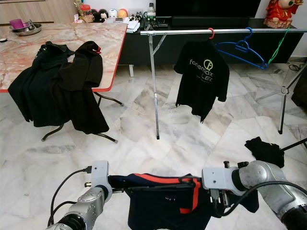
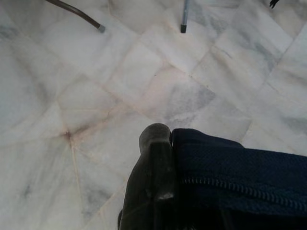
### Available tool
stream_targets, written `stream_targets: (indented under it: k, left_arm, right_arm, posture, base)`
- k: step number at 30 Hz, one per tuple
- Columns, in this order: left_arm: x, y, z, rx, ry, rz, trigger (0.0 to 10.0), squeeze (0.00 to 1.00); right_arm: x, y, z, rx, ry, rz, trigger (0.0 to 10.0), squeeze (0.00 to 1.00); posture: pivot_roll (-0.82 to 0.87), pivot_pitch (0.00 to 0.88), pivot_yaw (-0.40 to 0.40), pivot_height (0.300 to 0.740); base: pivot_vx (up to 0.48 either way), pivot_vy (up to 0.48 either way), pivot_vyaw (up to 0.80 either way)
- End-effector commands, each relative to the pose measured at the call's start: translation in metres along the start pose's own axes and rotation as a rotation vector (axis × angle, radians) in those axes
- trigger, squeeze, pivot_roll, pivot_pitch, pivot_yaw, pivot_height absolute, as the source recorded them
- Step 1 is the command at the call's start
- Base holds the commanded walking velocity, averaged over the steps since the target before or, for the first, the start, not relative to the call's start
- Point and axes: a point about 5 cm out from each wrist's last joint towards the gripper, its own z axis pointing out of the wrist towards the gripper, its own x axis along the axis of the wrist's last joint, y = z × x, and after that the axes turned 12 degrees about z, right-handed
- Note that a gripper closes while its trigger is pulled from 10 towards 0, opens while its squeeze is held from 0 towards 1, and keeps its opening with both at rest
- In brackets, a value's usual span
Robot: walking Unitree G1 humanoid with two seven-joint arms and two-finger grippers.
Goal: Hang hanger
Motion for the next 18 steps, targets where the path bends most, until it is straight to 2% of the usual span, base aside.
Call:
stream_targets:
  k: [1,3,10,14,16,18]
  left_arm:
    - [-0.007,-0.044,-0.004,0.148,-0.009,0.000,0.0,0.00]
    - [-0.007,-0.043,-0.004,0.139,-0.008,0.008,0.0,0.00]
    - [-0.003,-0.037,-0.003,0.101,0.018,0.012,0.0,0.00]
    - [0.007,-0.035,-0.003,0.054,0.086,0.010,0.0,0.00]
    - [0.018,-0.034,-0.005,-0.029,0.182,-0.007,0.0,0.00]
    - [0.019,-0.034,-0.006,-0.043,0.191,-0.010,0.0,0.00]
  right_arm:
    - [-0.047,0.011,-0.023,-0.105,-0.208,0.140,0.0,0.00]
    - [-0.044,0.011,-0.020,-0.116,-0.179,0.162,0.0,0.00]
    - [-0.045,0.009,-0.013,-0.126,-0.183,0.169,0.0,0.00]
    - [-0.047,0.005,-0.007,-0.132,-0.190,0.182,0.0,0.00]
    - [-0.048,-0.001,0.002,-0.127,-0.200,0.204,0.0,0.00]
    - [-0.048,-0.001,0.003,-0.129,-0.199,0.206,0.0,0.00]
  posture:
    - [0.06,0.139,0.011,0.740]
    - [0.06,0.139,0.011,0.740]
    - [0.05,0.139,0.012,0.740]
    - [0.05,0.140,0.012,0.740]
    - [0.06,0.142,0.012,0.740]
    - [0.06,0.142,0.012,0.740]
  base:
    - [0.000,0.000,0.00]
    - [0.000,0.000,0.00]
    - [0.000,0.000,0.00]
    - [0.000,0.000,0.00]
    - [0.000,0.000,0.00]
    - [0.000,0.000,0.00]
